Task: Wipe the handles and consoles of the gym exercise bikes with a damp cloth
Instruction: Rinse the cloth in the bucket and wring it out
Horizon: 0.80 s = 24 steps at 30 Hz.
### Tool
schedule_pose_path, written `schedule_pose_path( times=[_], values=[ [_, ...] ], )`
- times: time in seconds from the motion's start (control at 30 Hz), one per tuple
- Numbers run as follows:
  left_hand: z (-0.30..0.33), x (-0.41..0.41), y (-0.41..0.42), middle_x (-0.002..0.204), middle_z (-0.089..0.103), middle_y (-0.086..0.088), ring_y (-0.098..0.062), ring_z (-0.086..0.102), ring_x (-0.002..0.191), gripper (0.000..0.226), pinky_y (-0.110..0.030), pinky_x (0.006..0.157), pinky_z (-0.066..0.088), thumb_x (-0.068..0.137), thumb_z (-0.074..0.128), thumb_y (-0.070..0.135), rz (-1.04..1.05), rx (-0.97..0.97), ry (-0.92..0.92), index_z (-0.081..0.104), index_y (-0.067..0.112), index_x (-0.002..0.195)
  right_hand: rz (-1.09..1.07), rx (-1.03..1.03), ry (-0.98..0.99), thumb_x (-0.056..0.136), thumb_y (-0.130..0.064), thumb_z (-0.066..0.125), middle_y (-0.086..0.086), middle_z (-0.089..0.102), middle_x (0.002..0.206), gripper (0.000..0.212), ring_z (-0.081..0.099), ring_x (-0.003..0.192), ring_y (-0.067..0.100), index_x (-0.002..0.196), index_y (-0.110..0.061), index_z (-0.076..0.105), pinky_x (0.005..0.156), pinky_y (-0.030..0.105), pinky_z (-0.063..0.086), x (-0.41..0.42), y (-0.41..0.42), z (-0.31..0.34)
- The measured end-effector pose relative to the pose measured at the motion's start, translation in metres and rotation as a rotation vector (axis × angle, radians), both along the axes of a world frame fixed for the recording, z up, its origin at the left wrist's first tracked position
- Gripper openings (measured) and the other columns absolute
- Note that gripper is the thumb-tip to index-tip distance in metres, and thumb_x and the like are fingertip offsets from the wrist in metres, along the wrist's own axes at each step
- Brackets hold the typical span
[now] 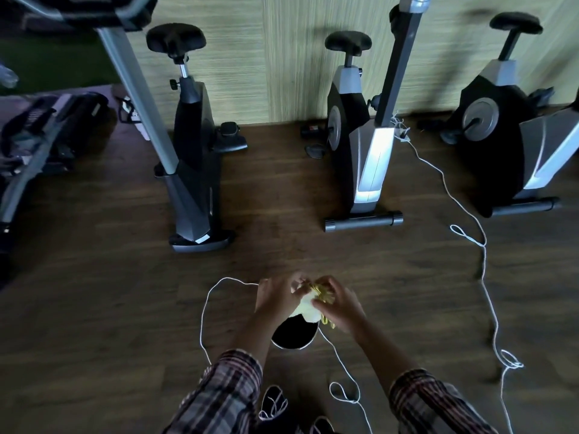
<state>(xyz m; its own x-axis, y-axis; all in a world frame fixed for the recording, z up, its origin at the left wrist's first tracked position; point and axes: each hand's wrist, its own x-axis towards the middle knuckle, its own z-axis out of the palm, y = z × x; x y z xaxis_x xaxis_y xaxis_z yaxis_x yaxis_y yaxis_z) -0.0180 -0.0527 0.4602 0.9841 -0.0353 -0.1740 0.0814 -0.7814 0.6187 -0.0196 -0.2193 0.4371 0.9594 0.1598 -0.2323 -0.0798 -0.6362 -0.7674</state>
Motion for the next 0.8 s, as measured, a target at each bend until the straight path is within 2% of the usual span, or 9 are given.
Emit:
schedule_pose_path(
  times=[0.07, 0.13, 0.23, 0.33, 0.4, 0.53, 0.67, 0.73, 0.8],
  values=[
    [0.005, -0.008, -0.007, 0.095, 0.071, 0.016, -0.005, 0.067, 0.089, 0.012, -0.031, 0.086, 0.050, 0.084, 0.065, 0.039, 0.046, -0.040, 0.010, 0.064, 0.037, 0.096, 0.059, -0.012, -0.010, 0.074, -0.023, 0.079, -0.006, 0.057, 0.102, 0.039, 0.056, 0.095, 0.009, 0.109, -0.010, 0.067, 0.072, 0.004, 0.035, -0.004, -0.012, -0.007],
    [0.006, -0.015, -0.012, 0.093, 0.069, 0.018, -0.003, 0.066, 0.088, 0.010, -0.029, 0.082, 0.051, 0.083, 0.064, 0.036, 0.071, -0.059, 0.036, 0.062, 0.037, 0.093, 0.070, -0.004, -0.025, 0.077, -0.027, 0.076, -0.008, 0.057, 0.106, 0.037, 0.055, 0.099, 0.007, 0.108, -0.009, 0.069, 0.080, 0.013, 0.037, -0.005, -0.020, -0.013],
    [-0.002, -0.025, -0.017, 0.093, 0.067, 0.018, -0.009, 0.066, 0.091, 0.017, -0.029, 0.081, 0.050, 0.081, 0.063, 0.033, 0.117, -0.046, 0.066, 0.058, 0.037, 0.097, 0.113, 0.003, 0.011, 0.082, -0.030, 0.069, -0.010, 0.065, 0.090, 0.026, 0.060, 0.084, 0.008, 0.105, -0.019, 0.067, 0.072, 0.023, 0.042, -0.003, -0.024, -0.022],
    [-0.012, -0.033, -0.021, 0.101, 0.064, 0.016, -0.010, 0.063, 0.096, 0.037, -0.032, 0.086, 0.050, 0.078, 0.063, 0.032, 0.065, 0.016, 0.096, 0.054, 0.044, 0.112, 0.200, -0.036, -0.012, 0.082, -0.025, 0.064, -0.011, 0.064, 0.080, 0.020, 0.059, 0.074, 0.008, 0.102, -0.022, 0.066, 0.066, 0.026, 0.042, 0.001, -0.022, -0.030],
    [-0.020, -0.032, -0.023, 0.110, 0.061, 0.015, -0.010, 0.059, 0.106, 0.041, -0.034, 0.091, 0.048, 0.079, 0.065, 0.034, 0.003, 0.077, 0.108, 0.057, 0.041, 0.118, 0.236, -0.063, -0.030, 0.074, -0.032, 0.058, -0.008, 0.066, 0.081, 0.026, 0.063, 0.076, 0.013, 0.098, -0.026, 0.065, 0.067, 0.030, 0.046, 0.004, -0.020, -0.038],
    [-0.052, -0.024, -0.017, 0.115, 0.064, 0.014, -0.015, 0.059, 0.112, 0.032, -0.034, 0.093, 0.045, 0.083, 0.060, 0.027, -0.015, 0.170, 0.094, 0.061, 0.036, 0.113, 0.298, -0.172, -0.035, 0.068, -0.042, 0.053, -0.005, 0.069, 0.095, 0.037, 0.064, 0.087, 0.018, 0.102, -0.031, 0.065, 0.071, 0.035, 0.052, 0.010, -0.014, -0.071],
    [-0.108, -0.012, -0.007, 0.118, 0.066, 0.009, -0.017, 0.059, 0.114, 0.037, -0.033, 0.091, 0.045, 0.085, 0.057, 0.024, -0.009, 0.230, 0.110, 0.059, 0.036, 0.119, 0.309, -0.151, -0.090, 0.072, -0.025, 0.060, 0.001, 0.068, 0.092, 0.024, 0.065, 0.084, 0.020, 0.093, -0.023, 0.072, 0.070, 0.036, 0.054, 0.020, -0.007, -0.125],
    [-0.145, -0.004, -0.004, 0.117, 0.066, 0.007, -0.019, 0.059, 0.114, 0.035, -0.034, 0.091, 0.045, 0.085, 0.056, 0.022, -0.008, 0.233, 0.125, 0.059, 0.035, 0.118, 0.318, -0.145, -0.120, 0.074, -0.011, 0.065, 0.005, 0.069, 0.084, 0.017, 0.065, 0.077, 0.021, 0.087, -0.014, 0.074, 0.067, 0.031, 0.052, 0.027, -0.003, -0.163],
    [-0.186, 0.004, -0.001, 0.117, 0.065, 0.005, -0.019, 0.058, 0.115, 0.035, -0.034, 0.094, 0.042, 0.086, 0.056, 0.022, -0.010, 0.249, 0.132, 0.060, 0.034, 0.119, 0.312, -0.173, -0.143, 0.074, -0.005, 0.067, 0.008, 0.069, 0.082, 0.014, 0.065, 0.075, 0.022, 0.084, -0.011, 0.075, 0.066, 0.024, 0.045, 0.033, 0.002, -0.203]
  ],
)
